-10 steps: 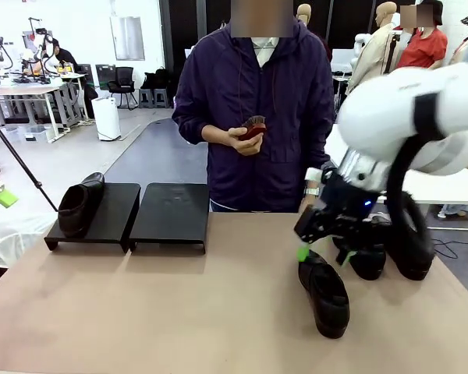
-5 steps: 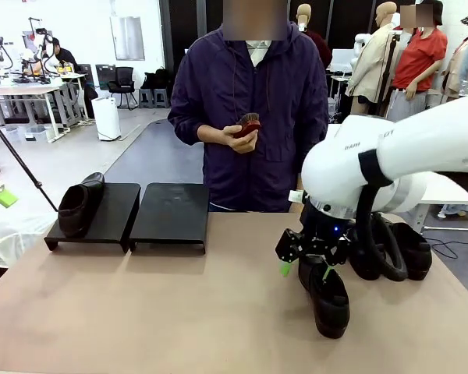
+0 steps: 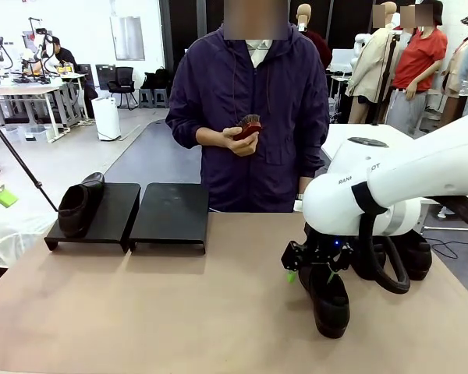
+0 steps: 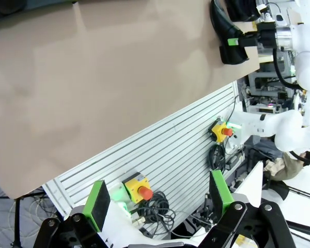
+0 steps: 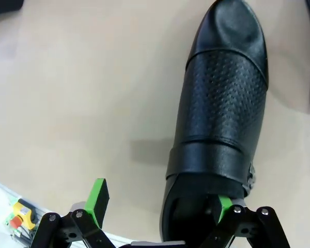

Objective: Organize the shoes by placing them on the stand.
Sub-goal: Pick up one Shoe and place it in the middle of the table.

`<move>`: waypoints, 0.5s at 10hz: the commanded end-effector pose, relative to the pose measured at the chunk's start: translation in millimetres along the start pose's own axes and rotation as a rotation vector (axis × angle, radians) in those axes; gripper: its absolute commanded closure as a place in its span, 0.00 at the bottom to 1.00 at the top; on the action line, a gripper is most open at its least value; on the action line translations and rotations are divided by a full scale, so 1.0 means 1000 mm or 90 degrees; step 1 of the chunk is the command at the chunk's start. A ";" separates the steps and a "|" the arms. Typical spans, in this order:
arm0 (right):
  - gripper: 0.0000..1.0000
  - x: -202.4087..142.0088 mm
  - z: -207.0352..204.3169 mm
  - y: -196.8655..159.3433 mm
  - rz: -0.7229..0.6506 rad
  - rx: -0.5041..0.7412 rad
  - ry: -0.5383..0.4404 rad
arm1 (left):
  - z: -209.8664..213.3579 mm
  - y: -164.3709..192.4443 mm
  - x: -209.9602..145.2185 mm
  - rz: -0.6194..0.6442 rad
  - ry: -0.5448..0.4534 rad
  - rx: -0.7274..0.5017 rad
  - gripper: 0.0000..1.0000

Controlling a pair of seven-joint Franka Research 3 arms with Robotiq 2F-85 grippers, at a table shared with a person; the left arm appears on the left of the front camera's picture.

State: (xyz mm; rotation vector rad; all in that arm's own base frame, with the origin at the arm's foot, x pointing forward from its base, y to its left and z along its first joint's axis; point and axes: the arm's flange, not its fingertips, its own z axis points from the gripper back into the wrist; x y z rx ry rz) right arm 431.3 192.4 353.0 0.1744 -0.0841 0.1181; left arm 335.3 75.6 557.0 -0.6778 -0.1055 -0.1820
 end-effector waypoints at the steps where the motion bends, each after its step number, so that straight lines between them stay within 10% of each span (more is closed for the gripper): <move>1: 0.24 0.001 -0.004 0.000 -0.008 -0.034 -0.042 | 0.003 0.001 -0.001 -0.002 0.005 -0.001 0.00; 2: 0.84 0.000 -0.004 0.001 -0.011 -0.027 -0.033 | 0.003 0.001 -0.001 -0.002 0.005 -0.001 0.00; 3: 1.00 0.001 -0.003 0.001 -0.013 -0.024 -0.031 | 0.003 0.001 -0.001 -0.002 0.005 -0.001 0.00; 5: 1.00 0.001 -0.003 0.001 -0.015 -0.026 -0.026 | 0.003 0.001 -0.001 -0.002 0.005 -0.001 0.00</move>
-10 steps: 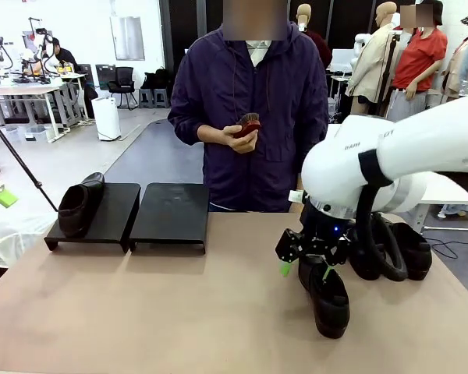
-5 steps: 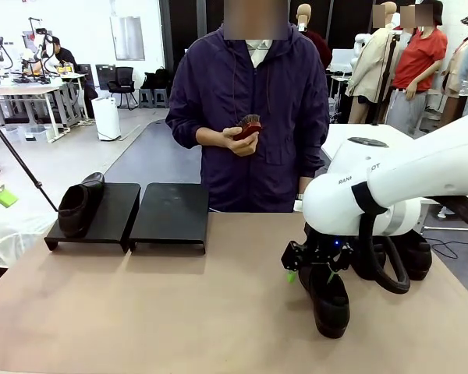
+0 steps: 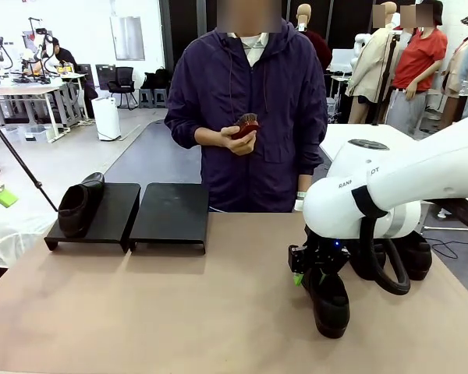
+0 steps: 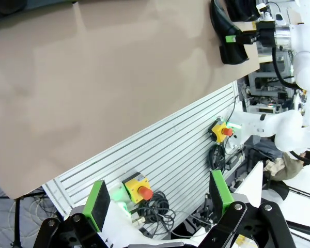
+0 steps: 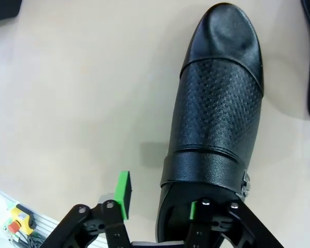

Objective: Organize the shoes by placing them on the stand.
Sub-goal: Pick up one Shoe and place it in the middle of the table.

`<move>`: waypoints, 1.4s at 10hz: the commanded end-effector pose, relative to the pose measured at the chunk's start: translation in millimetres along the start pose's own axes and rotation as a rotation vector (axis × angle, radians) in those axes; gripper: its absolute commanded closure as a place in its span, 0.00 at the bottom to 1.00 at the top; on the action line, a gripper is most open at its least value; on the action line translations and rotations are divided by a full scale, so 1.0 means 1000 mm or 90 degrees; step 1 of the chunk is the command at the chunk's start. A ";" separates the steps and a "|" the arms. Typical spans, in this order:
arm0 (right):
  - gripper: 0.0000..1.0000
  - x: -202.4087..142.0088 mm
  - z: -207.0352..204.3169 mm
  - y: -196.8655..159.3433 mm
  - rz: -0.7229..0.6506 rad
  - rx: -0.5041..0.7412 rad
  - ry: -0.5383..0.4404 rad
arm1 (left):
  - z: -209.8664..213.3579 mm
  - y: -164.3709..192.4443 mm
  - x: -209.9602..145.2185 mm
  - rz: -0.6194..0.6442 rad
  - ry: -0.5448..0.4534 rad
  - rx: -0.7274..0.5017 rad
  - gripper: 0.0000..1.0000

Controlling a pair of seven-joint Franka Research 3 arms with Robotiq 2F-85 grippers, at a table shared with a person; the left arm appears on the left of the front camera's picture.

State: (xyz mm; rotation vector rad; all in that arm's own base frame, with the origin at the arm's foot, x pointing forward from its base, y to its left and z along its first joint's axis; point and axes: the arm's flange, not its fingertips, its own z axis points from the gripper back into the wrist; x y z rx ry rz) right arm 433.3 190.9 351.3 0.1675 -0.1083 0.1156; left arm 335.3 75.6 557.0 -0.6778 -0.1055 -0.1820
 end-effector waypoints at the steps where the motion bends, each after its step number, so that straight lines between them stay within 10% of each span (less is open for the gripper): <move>1: 1.00 0.000 -0.002 0.003 -0.017 -0.021 -0.009 | 0.003 0.001 -0.001 -0.002 0.005 -0.001 0.00; 9: 1.00 -0.005 0.037 0.010 -0.052 -0.018 -0.043 | 0.003 0.001 -0.001 -0.002 0.005 -0.001 0.00; 14: 1.00 -0.052 0.079 0.110 -0.070 0.047 -0.065 | 0.003 0.001 -0.001 -0.002 0.005 -0.001 0.00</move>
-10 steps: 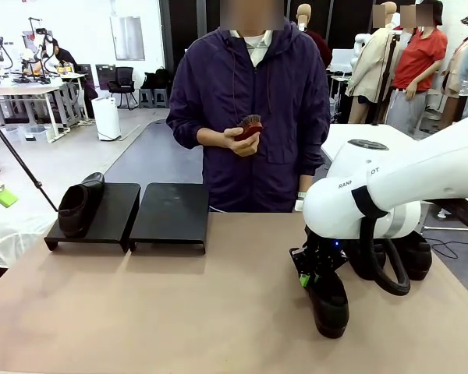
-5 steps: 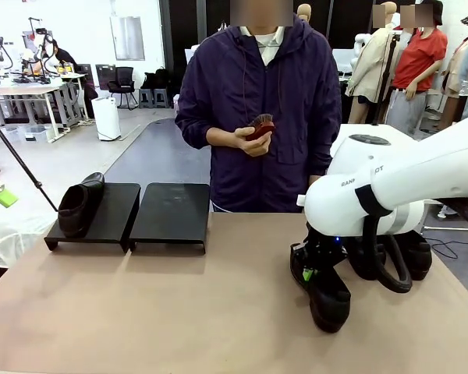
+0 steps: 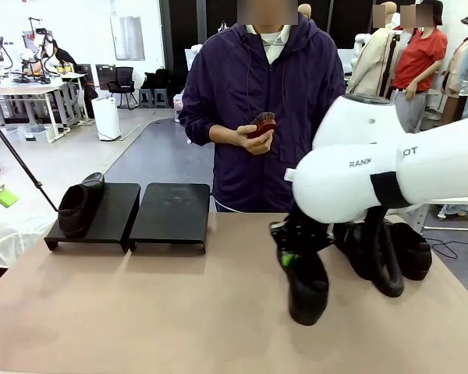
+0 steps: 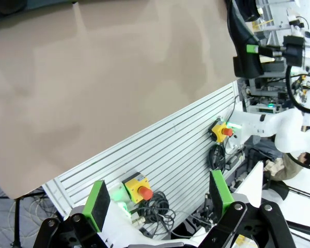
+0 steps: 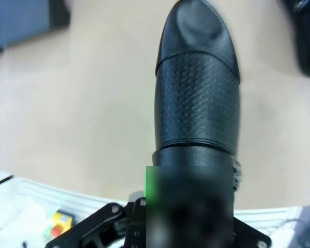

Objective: Organize the shoes by placing them on the stand.
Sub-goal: Pick up one Shoe and place it in the middle of the table.

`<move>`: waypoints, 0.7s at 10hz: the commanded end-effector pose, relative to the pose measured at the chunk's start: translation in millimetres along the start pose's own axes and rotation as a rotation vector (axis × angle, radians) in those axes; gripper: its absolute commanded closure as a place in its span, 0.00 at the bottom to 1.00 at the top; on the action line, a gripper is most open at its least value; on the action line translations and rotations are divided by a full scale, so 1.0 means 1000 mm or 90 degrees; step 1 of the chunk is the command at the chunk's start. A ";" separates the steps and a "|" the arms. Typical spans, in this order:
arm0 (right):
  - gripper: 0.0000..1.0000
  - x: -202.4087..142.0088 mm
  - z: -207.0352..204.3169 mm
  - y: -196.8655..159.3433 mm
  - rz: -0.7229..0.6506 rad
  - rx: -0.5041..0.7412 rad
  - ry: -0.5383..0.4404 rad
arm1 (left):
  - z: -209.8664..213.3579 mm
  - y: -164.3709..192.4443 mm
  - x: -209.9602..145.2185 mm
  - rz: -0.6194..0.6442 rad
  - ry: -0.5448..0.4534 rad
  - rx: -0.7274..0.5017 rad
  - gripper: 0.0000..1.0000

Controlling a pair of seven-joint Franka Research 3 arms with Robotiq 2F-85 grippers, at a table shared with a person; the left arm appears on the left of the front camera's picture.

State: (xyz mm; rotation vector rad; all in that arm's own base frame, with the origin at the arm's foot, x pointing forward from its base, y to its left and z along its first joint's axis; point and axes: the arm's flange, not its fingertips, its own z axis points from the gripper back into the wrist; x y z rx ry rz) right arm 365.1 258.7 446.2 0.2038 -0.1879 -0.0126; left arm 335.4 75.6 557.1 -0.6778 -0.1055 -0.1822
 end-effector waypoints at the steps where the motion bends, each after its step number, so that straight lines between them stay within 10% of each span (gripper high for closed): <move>1: 1.00 -0.015 -0.020 0.048 0.025 0.037 0.006 | 0.003 0.001 -0.001 -0.001 0.005 -0.001 0.00; 7: 1.00 -0.013 -0.091 0.128 0.027 0.021 -0.033 | 0.003 0.001 -0.001 -0.001 0.005 -0.001 0.00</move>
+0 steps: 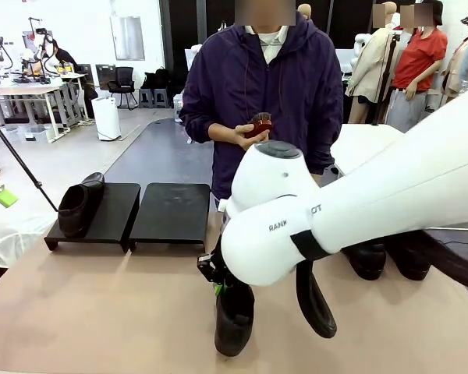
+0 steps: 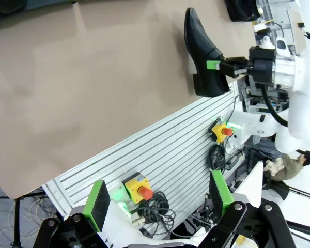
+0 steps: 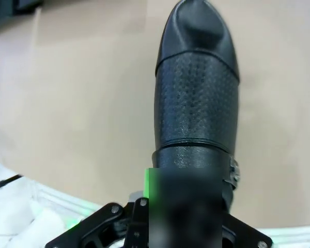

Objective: Organize the shoes by placing them on the stand.
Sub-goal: Pick up one Shoe and place it in the middle of the table.

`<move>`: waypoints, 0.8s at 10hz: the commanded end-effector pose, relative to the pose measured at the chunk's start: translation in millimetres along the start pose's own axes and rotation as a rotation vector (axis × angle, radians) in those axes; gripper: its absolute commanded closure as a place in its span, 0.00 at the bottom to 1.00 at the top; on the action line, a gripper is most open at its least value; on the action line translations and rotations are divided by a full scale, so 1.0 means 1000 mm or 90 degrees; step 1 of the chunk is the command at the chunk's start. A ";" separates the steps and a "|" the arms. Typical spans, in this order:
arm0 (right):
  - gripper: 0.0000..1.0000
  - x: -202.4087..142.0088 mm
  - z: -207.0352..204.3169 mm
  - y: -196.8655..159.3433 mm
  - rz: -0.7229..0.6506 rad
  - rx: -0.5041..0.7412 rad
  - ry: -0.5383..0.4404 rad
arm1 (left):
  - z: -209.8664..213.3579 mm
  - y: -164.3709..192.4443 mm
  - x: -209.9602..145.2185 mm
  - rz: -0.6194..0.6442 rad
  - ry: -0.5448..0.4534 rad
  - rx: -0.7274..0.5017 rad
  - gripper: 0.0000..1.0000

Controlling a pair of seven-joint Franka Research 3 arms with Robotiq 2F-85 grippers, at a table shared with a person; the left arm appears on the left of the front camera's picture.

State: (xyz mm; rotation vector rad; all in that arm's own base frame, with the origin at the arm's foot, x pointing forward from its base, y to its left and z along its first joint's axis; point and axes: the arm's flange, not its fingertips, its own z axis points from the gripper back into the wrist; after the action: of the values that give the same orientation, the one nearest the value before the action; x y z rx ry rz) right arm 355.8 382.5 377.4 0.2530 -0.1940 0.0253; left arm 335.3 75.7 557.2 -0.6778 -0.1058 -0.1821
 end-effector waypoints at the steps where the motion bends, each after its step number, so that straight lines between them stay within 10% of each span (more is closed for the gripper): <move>1: 1.00 0.019 -0.008 0.024 0.010 -0.019 -0.024 | 0.002 0.001 -0.001 -0.001 0.005 -0.001 0.00; 3: 1.00 0.027 -0.012 0.025 0.015 -0.029 -0.008 | 0.002 0.001 -0.001 -0.001 0.005 -0.001 0.00; 4: 0.80 0.030 -0.010 0.025 0.017 -0.021 0.006 | 0.002 0.001 -0.001 -0.001 0.005 -0.001 0.00; 5: 0.21 0.030 -0.012 0.023 0.024 -0.016 0.011 | 0.002 0.001 -0.001 -0.001 0.005 -0.001 0.00; 6: 0.00 0.029 -0.011 0.020 0.024 -0.009 0.015 | 0.002 0.001 -0.001 -0.001 0.005 -0.001 0.00; 8: 0.00 0.029 -0.002 0.016 0.017 0.011 0.013 | 0.002 0.001 -0.001 -0.001 0.005 -0.001 0.00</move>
State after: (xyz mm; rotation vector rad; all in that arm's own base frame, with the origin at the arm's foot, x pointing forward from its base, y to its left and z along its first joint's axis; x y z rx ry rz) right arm 383.3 401.9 376.4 0.2389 -0.1839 0.0554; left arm 335.3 75.6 557.2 -0.6778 -0.1057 -0.1822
